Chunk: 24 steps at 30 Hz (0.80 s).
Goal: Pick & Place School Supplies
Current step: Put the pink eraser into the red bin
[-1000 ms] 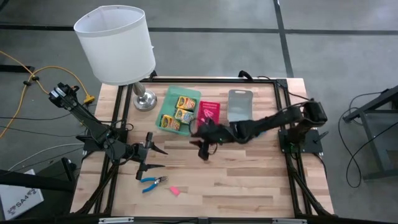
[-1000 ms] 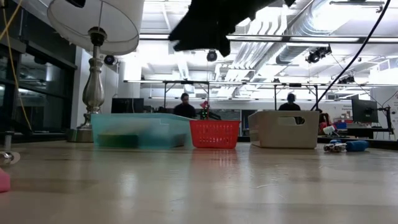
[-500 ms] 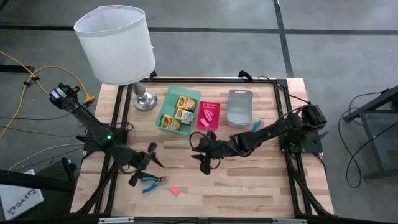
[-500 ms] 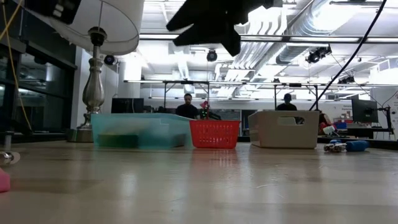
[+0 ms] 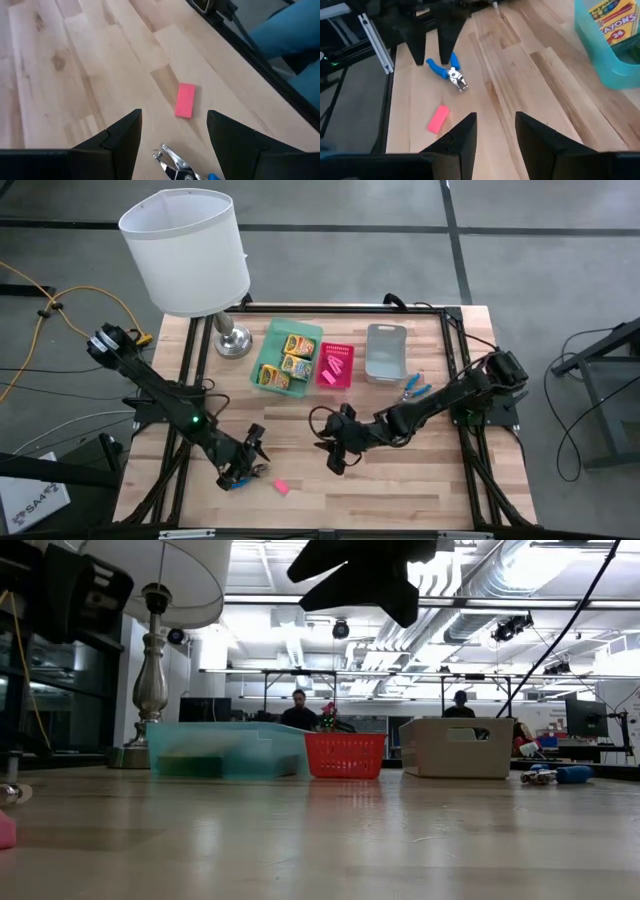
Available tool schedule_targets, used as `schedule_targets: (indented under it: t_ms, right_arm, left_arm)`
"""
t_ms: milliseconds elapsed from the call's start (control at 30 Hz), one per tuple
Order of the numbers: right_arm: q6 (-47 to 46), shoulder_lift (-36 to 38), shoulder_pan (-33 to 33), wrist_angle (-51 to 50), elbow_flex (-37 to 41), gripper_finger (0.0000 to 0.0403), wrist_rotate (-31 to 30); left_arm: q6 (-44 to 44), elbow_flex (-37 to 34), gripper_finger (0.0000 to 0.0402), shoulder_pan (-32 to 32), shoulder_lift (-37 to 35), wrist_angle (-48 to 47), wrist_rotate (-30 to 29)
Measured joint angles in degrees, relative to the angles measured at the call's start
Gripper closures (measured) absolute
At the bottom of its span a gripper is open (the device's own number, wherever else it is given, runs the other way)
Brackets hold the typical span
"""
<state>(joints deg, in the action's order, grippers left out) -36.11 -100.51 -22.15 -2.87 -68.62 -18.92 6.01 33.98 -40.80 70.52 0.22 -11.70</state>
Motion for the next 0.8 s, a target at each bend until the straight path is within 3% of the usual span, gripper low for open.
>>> schedule_targets:
  t_ms: [367,800]
  right_arm:
    - [-2.89,0.00,-2.90,-0.28,0.00,0.0277,-2.74]
    - [-6.17,0.00,-7.52,-0.37,0.00,0.0277,-5.64]
  left_arm:
    - [0.58,0.09,0.0183,-0.01,7.54,9.13,7.62]
    - [2.23,5.69,0.0183,0.38,17.48,10.17,7.69]
